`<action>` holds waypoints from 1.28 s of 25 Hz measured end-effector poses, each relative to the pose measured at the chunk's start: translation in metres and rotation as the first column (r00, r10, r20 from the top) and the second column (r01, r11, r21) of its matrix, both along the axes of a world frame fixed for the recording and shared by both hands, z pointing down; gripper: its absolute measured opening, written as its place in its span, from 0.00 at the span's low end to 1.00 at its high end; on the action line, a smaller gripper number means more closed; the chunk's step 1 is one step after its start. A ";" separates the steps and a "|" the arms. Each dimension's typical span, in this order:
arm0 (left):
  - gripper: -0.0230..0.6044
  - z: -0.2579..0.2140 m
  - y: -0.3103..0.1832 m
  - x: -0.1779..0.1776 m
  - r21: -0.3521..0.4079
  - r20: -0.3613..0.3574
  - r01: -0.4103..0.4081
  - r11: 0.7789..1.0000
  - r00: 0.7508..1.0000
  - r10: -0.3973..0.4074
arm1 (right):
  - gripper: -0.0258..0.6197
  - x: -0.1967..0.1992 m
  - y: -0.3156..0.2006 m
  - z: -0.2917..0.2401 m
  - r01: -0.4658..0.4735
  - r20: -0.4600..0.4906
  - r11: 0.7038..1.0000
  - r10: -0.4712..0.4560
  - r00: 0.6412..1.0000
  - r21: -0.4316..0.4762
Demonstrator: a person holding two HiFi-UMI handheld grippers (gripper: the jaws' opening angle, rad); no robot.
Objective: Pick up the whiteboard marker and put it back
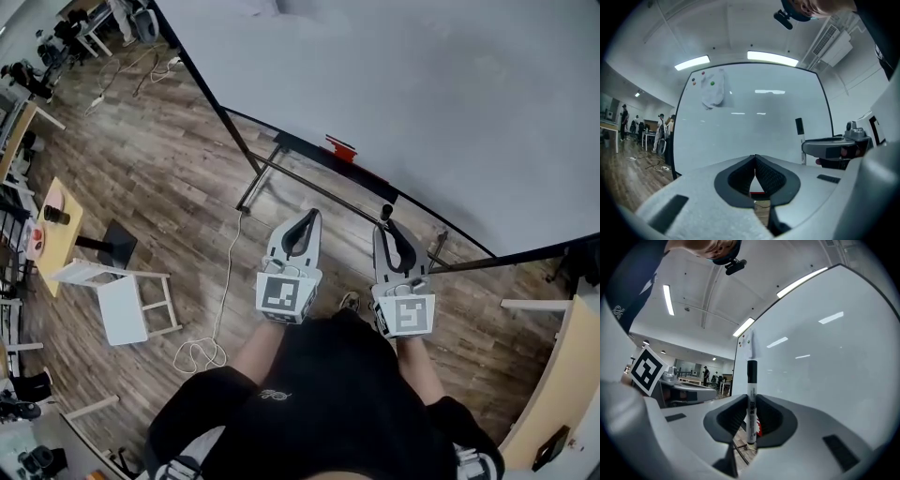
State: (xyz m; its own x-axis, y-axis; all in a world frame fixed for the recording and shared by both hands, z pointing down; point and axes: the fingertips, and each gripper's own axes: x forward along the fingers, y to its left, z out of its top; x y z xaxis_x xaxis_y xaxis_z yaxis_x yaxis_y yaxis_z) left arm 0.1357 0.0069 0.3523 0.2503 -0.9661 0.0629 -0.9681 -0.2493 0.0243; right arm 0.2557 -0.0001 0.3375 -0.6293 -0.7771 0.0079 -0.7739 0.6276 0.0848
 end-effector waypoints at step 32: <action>0.05 0.001 0.176 -0.240 -0.008 -0.055 0.478 0.878 0.877 -0.477 | 0.12 -0.277 0.117 0.012 0.507 -0.046 0.861 -0.508 0.860 -0.023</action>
State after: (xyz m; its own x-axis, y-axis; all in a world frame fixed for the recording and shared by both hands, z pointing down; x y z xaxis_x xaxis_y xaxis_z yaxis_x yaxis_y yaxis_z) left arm -0.1047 0.1825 0.3533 -0.2387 -0.9694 0.0566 -0.9668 0.2427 0.0799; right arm -0.0211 0.1169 0.3493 -0.9353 -0.3496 0.0551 -0.3428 0.9335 0.1056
